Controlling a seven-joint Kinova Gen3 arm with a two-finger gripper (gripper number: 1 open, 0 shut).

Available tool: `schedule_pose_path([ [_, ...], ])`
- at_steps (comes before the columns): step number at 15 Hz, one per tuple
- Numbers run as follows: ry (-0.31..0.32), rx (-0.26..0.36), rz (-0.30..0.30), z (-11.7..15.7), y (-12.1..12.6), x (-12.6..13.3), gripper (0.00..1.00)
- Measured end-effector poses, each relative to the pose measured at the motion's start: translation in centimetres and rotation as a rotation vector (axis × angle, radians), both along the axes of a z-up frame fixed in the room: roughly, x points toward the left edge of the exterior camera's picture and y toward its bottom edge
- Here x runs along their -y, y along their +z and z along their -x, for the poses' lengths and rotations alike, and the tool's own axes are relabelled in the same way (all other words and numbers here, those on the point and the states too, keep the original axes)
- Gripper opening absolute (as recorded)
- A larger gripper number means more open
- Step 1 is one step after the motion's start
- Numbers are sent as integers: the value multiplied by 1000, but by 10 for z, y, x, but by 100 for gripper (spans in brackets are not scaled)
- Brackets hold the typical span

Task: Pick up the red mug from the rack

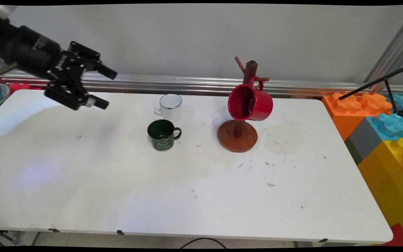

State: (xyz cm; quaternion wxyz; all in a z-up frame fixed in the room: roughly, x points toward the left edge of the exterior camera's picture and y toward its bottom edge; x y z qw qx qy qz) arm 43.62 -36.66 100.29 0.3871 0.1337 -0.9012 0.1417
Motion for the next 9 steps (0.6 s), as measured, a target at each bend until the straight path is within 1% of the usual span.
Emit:
schedule_pose_path([
  [4, 37, -30, -24, 42, 9, 2, 100],
  [6, 65, -49, -38, 68, 12, 6, 100],
  [7, 89, -61, -49, 86, 13, 9, 100],
  [9, 116, -75, -61, 105, 12, 13, 100],
])
